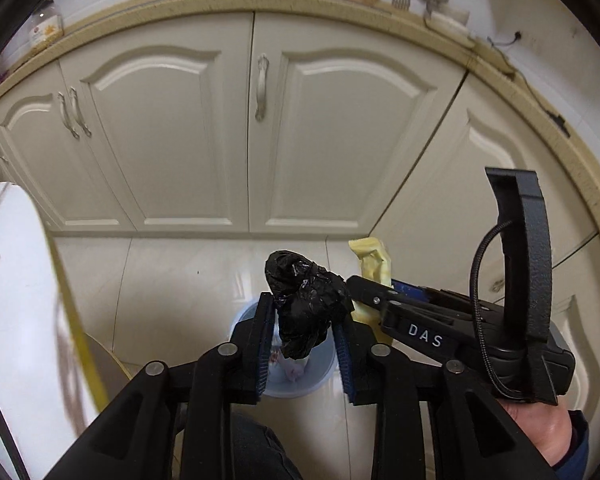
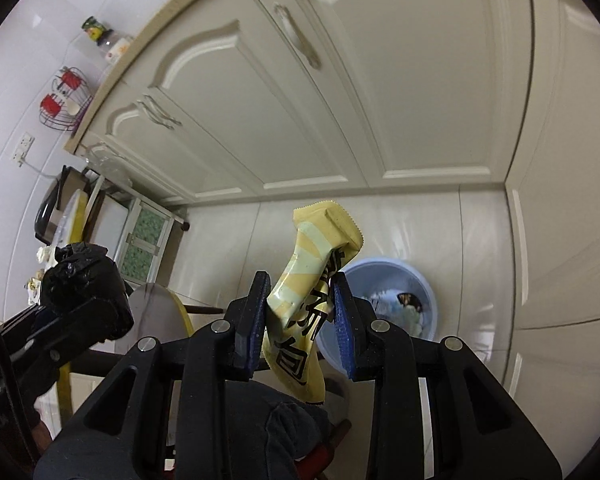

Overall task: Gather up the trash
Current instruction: 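Open both tools over the blue bin to drop both bags, then bring both open tools back to the table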

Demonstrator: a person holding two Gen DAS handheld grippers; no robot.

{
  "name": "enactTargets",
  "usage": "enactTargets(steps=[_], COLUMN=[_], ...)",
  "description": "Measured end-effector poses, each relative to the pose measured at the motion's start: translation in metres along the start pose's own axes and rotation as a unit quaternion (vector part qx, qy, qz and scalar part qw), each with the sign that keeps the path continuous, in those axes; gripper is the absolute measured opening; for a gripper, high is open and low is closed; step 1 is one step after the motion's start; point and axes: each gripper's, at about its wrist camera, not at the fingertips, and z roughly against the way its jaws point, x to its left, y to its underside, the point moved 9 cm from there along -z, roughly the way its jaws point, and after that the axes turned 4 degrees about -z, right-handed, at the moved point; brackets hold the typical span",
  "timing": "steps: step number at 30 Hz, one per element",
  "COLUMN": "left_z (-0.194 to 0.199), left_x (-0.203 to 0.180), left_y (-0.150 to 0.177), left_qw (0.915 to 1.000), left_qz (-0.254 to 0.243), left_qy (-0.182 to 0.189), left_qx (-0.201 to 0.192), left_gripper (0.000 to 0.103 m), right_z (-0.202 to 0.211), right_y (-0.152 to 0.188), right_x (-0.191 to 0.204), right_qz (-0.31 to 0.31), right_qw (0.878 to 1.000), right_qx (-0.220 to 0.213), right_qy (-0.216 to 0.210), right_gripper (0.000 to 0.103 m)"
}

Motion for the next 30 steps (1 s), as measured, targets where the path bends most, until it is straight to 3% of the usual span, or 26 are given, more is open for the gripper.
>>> enactTargets(steps=[3, 6, 9, 12, 13, 16, 22, 30], left_z=[-0.020, -0.028, -0.035, -0.026, -0.025, -0.012, 0.024, 0.102], left_x=[0.000, 0.003, 0.003, 0.006, 0.007, 0.006, 0.004, 0.010], left_y=[-0.008, -0.015, -0.019, -0.010, -0.011, -0.005, -0.001, 0.012], left_qw=[0.9998, 0.9996, 0.9994, 0.9987, 0.9983, 0.9964, 0.9956, 0.9892], left_qz=[0.007, 0.012, 0.015, 0.021, 0.022, 0.024, 0.037, 0.052], left_qy=[-0.011, -0.017, -0.027, -0.046, -0.053, -0.081, -0.076, -0.090], left_qx=[0.016, 0.018, 0.016, 0.009, 0.008, -0.003, -0.040, -0.104], left_gripper=[0.050, 0.052, 0.061, 0.069, 0.070, 0.070, 0.070, 0.080], right_z=[-0.009, -0.016, -0.018, -0.018, -0.016, -0.011, 0.011, 0.061], right_y=[0.001, 0.000, -0.001, -0.002, -0.003, -0.005, -0.009, -0.021], right_x=[-0.009, -0.014, -0.018, -0.020, -0.022, -0.029, -0.025, 0.025], right_qz=[-0.009, -0.018, -0.021, -0.030, -0.035, -0.055, -0.059, -0.031], right_qw=[1.000, 1.000, 1.000, 0.999, 0.999, 0.998, 0.997, 0.997], right_qx=[0.008, 0.012, 0.015, 0.011, 0.008, 0.000, -0.020, -0.069], right_qy=[0.003, 0.003, 0.007, 0.009, 0.014, 0.029, 0.040, 0.023], right_gripper=[0.033, 0.039, 0.056, 0.087, 0.103, 0.103, 0.103, 0.103])
